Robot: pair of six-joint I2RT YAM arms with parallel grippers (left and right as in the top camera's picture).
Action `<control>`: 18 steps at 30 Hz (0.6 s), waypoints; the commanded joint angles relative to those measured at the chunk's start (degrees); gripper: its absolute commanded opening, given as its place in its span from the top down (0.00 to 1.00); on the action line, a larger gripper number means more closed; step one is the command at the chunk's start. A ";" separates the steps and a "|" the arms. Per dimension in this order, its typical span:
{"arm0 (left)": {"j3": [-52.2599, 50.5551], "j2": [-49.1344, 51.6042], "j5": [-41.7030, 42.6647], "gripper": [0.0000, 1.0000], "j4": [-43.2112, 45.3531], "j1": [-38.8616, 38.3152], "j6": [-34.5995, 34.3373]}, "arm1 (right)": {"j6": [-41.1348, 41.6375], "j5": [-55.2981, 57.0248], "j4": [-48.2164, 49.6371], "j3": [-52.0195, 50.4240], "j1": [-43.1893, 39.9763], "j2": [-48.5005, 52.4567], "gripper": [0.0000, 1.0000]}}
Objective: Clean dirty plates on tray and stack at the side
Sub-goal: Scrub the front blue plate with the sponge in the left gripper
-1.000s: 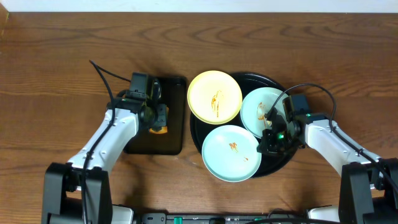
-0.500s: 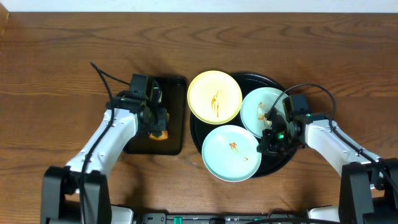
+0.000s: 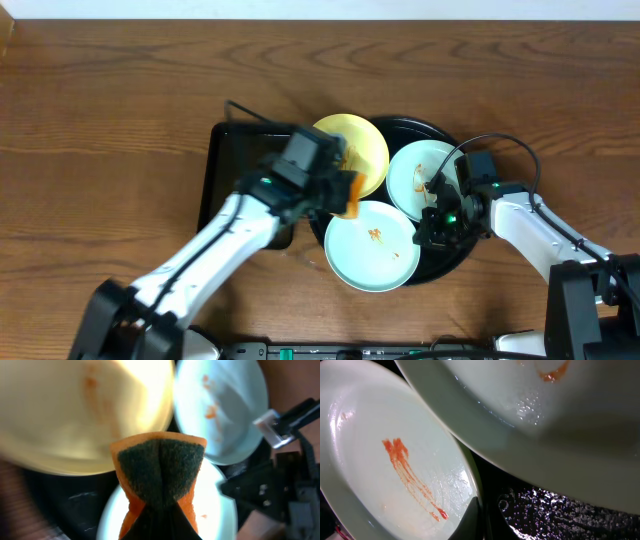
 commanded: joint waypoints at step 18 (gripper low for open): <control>0.76 19.26 -2.73 0.93 10.73 -18.93 -26.38 | 0.37 -0.02 0.13 -0.11 0.79 0.35 0.99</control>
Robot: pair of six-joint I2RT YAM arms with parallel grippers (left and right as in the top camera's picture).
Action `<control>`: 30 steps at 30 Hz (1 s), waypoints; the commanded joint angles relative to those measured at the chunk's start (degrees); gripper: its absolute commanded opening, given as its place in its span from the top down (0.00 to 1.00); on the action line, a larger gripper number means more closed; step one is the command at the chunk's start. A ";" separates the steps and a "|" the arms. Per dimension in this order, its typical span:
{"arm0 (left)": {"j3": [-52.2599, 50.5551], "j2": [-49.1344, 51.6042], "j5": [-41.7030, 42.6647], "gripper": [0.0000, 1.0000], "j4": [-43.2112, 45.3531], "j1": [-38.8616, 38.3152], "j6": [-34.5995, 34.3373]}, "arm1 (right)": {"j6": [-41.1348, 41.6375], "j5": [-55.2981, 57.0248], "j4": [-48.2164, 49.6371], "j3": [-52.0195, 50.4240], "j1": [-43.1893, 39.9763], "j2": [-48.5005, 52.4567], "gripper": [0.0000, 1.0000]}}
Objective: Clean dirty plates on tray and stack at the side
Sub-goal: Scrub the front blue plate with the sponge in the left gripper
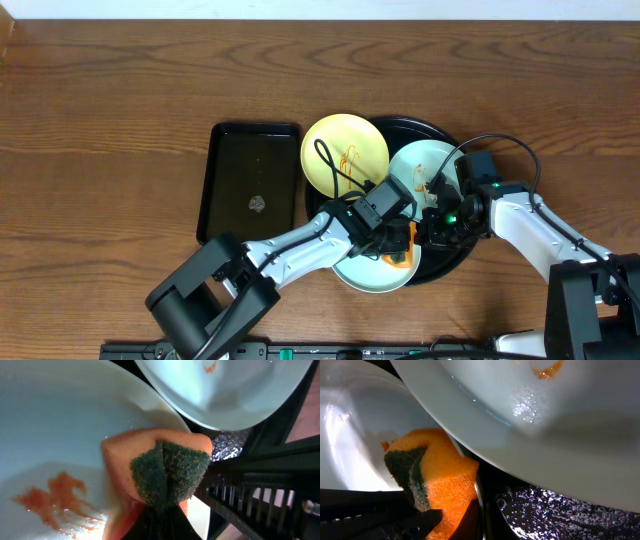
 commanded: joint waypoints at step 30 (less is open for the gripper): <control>0.39 -23.96 -35.60 0.93 -29.05 14.95 19.54 | 0.37 -0.37 -1.64 -0.15 0.81 0.28 0.78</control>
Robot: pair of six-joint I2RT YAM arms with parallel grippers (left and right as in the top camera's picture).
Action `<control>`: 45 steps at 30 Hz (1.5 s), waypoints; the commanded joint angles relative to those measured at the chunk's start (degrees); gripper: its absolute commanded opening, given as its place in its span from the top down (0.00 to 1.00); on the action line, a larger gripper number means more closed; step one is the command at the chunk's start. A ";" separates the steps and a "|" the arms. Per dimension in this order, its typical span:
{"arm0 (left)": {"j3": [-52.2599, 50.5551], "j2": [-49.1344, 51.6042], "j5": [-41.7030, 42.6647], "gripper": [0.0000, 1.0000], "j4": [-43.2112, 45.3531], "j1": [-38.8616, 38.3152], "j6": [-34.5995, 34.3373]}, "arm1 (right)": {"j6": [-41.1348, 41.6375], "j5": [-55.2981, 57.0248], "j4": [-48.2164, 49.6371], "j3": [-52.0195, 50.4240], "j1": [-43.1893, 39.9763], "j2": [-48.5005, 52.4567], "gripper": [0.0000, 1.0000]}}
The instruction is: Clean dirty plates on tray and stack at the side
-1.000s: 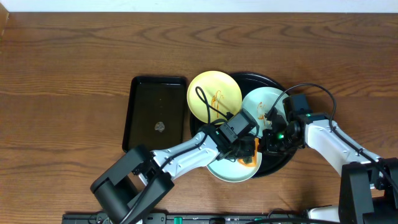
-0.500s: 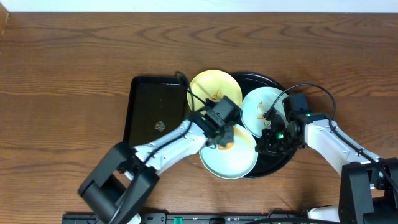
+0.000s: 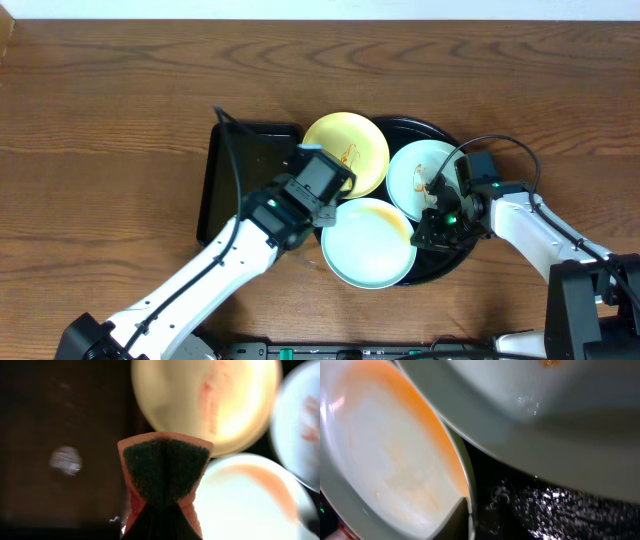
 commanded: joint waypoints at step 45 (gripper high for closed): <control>-1.40 7.10 -2.32 0.92 -0.37 22.47 2.05 | -0.92 32.06 7.74 3.23 0.76 -21.51 0.99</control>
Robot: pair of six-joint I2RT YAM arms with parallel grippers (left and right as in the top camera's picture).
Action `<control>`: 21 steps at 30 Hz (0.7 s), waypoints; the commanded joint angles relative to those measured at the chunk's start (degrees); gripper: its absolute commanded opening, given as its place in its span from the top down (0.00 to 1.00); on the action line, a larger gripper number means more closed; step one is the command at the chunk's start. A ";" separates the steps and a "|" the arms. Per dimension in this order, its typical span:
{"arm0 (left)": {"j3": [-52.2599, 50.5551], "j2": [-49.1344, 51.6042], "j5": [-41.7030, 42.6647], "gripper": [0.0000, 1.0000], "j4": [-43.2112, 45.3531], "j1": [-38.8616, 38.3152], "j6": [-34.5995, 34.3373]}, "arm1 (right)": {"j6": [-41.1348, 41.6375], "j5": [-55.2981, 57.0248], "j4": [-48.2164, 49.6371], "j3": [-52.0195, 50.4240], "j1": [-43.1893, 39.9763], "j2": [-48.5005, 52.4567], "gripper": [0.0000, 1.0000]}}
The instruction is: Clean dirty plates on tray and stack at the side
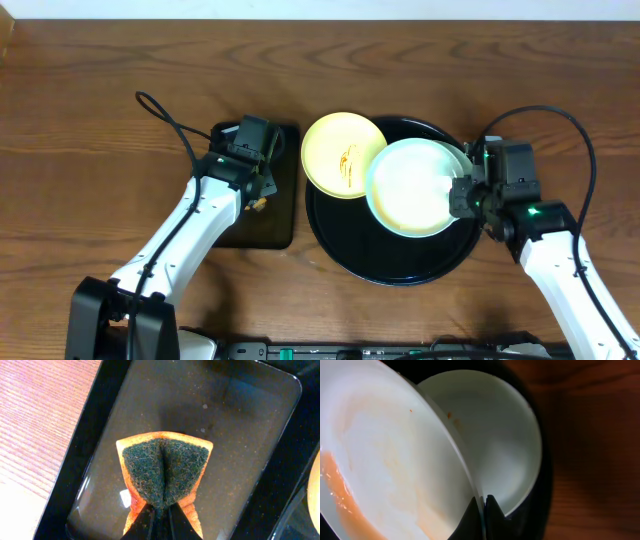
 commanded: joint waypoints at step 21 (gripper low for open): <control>-0.55 -0.11 -0.07 0.92 0.09 0.26 0.76 | -4.52 14.45 0.26 1.60 7.91 -4.22 0.99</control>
